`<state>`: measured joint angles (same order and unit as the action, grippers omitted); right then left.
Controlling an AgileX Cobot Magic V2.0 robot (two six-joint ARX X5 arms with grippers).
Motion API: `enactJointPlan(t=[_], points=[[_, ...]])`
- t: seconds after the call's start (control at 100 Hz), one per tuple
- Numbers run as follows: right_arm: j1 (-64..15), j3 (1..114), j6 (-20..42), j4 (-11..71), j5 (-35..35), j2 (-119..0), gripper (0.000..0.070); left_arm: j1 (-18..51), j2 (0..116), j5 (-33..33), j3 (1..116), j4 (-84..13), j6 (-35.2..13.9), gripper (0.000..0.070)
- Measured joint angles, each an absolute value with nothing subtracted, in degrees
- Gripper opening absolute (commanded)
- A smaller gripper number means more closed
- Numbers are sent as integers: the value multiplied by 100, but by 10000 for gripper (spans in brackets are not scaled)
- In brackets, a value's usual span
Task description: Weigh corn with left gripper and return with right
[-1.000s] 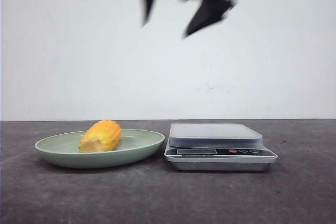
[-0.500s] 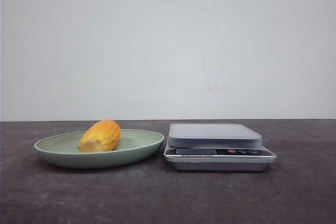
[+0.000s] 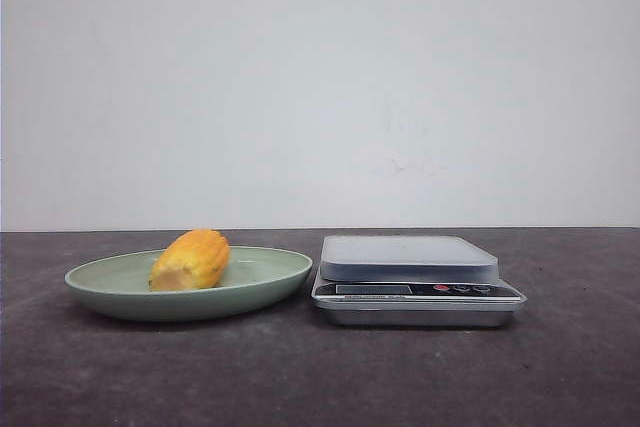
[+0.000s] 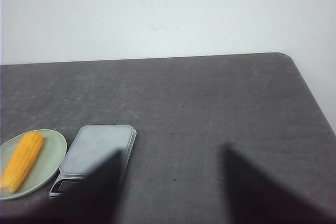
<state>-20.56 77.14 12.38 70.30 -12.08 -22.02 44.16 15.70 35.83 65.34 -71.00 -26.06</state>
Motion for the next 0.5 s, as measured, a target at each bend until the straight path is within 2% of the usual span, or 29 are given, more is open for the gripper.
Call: enactJointPlan(t=[0.5], points=[[-2056,7717,1243,7116,-1203,-2117,10,4416,1570,3570,6534,-7155,-2587,0]])
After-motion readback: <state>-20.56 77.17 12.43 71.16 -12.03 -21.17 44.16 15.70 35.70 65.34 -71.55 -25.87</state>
